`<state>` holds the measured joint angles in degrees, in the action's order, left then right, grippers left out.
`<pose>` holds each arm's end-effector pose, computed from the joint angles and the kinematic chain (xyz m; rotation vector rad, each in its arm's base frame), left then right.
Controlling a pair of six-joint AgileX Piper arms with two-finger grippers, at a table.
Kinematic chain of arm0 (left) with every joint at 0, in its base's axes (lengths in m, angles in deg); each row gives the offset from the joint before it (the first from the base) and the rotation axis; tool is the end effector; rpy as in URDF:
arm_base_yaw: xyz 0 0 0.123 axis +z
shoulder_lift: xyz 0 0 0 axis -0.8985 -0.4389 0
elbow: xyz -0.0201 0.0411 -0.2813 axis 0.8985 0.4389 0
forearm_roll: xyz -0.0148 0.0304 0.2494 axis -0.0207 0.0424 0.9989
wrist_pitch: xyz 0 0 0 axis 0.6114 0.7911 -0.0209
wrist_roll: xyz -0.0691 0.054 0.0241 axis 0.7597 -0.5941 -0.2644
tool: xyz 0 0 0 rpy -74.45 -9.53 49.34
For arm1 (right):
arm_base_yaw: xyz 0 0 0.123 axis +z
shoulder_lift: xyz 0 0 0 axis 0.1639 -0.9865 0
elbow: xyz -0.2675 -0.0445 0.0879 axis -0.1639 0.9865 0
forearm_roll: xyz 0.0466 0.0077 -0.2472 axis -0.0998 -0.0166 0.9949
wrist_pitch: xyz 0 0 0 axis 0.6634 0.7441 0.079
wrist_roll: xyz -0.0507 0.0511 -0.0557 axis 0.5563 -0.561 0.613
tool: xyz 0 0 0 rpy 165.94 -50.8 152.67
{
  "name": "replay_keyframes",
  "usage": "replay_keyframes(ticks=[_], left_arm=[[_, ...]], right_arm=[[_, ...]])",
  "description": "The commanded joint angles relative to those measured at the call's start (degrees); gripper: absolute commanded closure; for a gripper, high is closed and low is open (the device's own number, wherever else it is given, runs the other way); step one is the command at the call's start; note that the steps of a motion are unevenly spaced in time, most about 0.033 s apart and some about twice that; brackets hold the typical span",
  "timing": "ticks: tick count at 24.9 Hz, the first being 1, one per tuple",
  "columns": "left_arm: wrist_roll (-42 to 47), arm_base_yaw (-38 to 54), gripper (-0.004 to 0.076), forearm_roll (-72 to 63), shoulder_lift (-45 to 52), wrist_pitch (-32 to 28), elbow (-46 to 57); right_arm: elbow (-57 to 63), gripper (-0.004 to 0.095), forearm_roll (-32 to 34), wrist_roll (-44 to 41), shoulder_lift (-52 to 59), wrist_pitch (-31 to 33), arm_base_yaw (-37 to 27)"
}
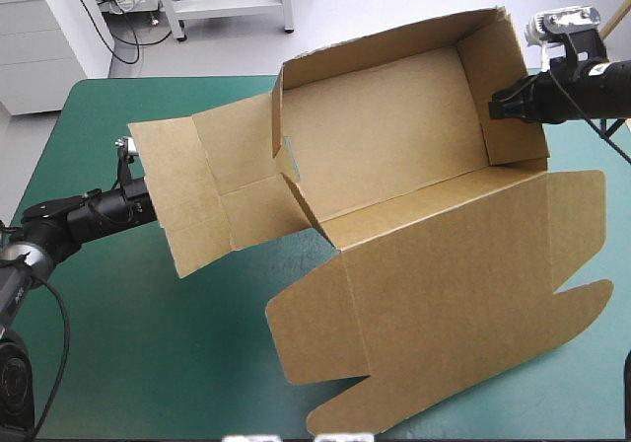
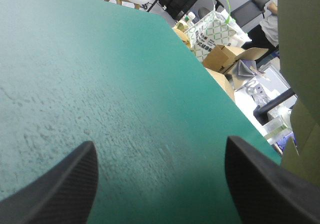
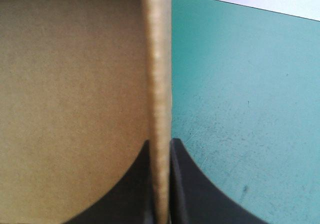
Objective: Fold the box
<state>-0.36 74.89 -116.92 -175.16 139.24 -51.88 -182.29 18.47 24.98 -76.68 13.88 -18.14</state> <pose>0.2907 -0.0291 0.2813 0.3233 1.9092 -1.2076 0.3076 -0.0004 0.4639 -0.4301 2.2069 0.3799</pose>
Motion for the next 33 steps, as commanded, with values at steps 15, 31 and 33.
replay_keyframes(ticks=[15, 31, 33], left_arm=[[2.28, -6.52, 0.0211, -4.67, 2.28, 6.39, -10.58], [5.09, -9.42, 0.0209, -5.06, 2.28, 6.39, -21.74], [5.22, -9.42, 0.0189, -5.15, 2.28, 6.39, -21.74]], right_arm=[[-1.92, 0.0927, 0.52, -2.33, 2.49, -7.41, 0.03], [-1.92, 0.0928, 10.14, -8.98, 0.7, -21.83, 11.27], [-1.92, 0.0928, 10.23, -9.48, 0.15, -23.16, 12.1]])
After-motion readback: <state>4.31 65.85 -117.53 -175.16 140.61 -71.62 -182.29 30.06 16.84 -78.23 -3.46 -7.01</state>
